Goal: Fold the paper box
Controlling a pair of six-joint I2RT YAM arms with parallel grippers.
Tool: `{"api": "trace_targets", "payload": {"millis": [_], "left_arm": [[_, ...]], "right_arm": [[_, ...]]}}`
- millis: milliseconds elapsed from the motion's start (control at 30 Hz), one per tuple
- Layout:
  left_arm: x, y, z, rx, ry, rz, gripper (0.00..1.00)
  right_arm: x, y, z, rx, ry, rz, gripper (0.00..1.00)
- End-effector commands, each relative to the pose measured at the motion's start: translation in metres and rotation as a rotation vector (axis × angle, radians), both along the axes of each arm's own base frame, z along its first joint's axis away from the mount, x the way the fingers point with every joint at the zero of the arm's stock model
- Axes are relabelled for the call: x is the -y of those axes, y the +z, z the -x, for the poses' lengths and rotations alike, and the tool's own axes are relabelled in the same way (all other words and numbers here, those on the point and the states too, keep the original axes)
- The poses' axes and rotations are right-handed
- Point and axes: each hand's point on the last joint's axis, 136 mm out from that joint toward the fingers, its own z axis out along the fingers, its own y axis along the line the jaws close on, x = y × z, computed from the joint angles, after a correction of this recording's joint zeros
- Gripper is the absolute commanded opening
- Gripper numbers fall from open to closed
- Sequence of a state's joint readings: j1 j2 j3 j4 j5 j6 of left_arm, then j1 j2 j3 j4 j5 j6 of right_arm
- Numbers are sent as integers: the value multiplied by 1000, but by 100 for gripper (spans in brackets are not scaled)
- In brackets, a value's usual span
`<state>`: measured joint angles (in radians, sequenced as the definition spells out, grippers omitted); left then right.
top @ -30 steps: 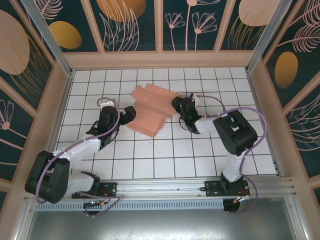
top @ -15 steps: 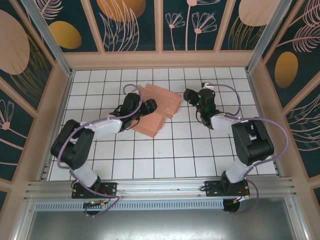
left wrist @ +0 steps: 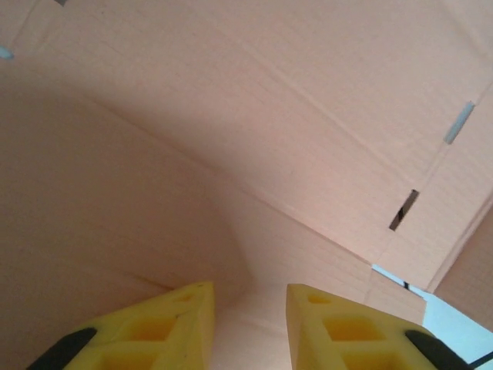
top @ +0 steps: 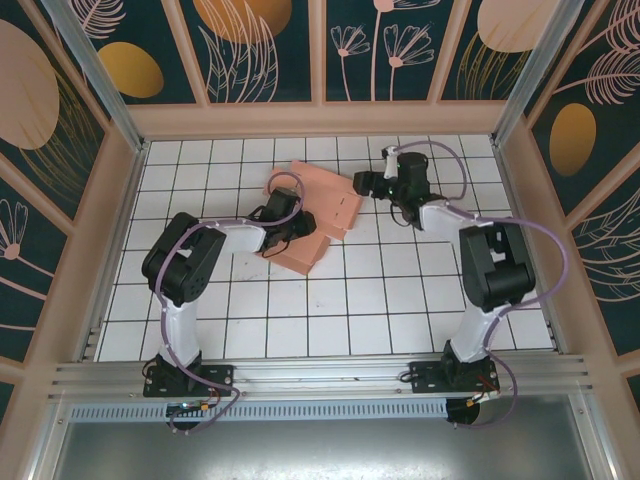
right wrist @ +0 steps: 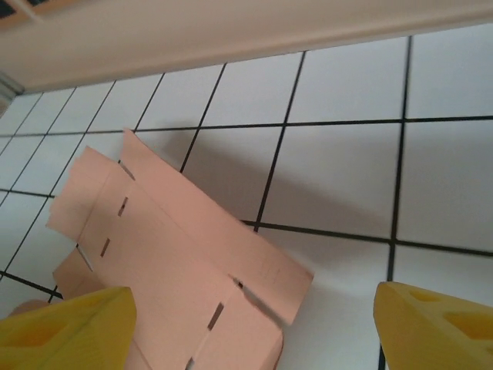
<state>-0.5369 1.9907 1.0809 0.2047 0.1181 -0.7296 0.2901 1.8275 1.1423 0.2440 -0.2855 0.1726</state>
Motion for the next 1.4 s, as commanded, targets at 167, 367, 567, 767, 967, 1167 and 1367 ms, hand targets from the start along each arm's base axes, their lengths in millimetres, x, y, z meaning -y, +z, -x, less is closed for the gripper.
{"api": "trace_targets", "payload": {"millis": [167,367,567,767,967,1167,1367], "left_arm": [[-9,-41,37,-110,-206,-19,30],[-18,-47,44,-128,-228,-14,29],[-19,-48,46,-134,-241,-5,29],[-19,-48,46,-129,-247,-5,30],[-17,-47,45,-124,-249,7,31],[-15,-39,42,-105,-245,21,35],[-12,-17,38,-65,-243,41,75]], "right_arm": [[-20,-35,-12,-162,285,-9,80],[-33,-50,-35,-231,398,-49,80],[-47,-63,-55,-291,451,-66,80],[-64,-77,-58,-352,486,-82,77],[-75,-69,-48,-351,546,-110,61],[-74,-52,-43,-313,545,-122,22],[-59,-36,-46,-246,446,-123,0]]}}
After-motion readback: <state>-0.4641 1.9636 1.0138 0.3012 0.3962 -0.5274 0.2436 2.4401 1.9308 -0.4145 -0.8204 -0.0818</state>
